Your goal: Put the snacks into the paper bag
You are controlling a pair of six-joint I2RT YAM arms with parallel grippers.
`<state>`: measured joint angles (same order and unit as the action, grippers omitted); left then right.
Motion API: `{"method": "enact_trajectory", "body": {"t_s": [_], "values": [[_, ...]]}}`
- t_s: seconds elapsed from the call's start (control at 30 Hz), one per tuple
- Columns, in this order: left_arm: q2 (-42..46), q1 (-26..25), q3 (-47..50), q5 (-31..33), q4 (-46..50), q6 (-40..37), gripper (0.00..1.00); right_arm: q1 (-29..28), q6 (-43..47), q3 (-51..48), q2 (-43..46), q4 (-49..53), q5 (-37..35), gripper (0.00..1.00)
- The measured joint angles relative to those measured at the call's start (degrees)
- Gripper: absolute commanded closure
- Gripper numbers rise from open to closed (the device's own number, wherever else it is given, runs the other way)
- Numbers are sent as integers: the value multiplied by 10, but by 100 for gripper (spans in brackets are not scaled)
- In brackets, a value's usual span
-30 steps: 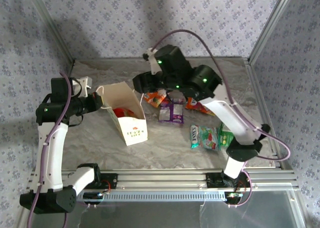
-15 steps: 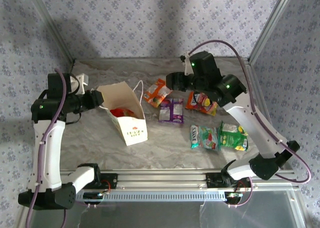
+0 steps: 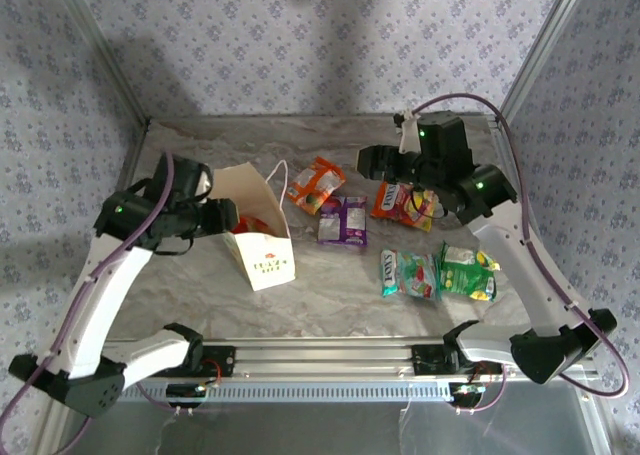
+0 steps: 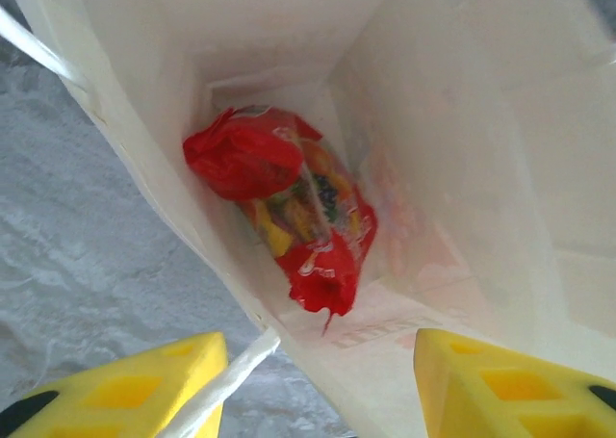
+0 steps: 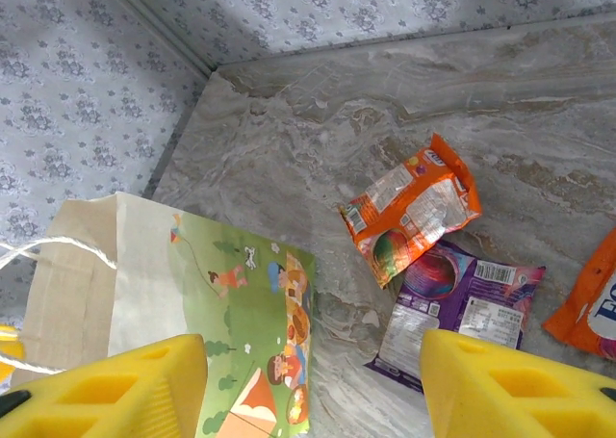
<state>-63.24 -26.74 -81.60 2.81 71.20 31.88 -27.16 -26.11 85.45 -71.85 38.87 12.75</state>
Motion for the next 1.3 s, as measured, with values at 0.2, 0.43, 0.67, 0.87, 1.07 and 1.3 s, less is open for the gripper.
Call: {"method": "enact_trajectory", "body": {"t_s": [0.2,0.43,0.67,0.87,1.07,1.3], "values": [[-20,-24,0,51,11,42,47,23,0,-19,10,-13,22,38],[-24,-47,8,64,11,60,69,35,-2,-36,19,-20,36,38],[-30,-52,8,67,15,47,83,42,-5,-57,31,-25,38,37],[-49,-50,-3,58,28,-2,90,57,-7,-75,50,-27,38,37],[-69,-14,-12,39,28,-44,91,73,-13,-86,54,-27,38,37],[-122,12,-90,23,44,-95,92,88,-18,-89,55,-32,38,37]]}}
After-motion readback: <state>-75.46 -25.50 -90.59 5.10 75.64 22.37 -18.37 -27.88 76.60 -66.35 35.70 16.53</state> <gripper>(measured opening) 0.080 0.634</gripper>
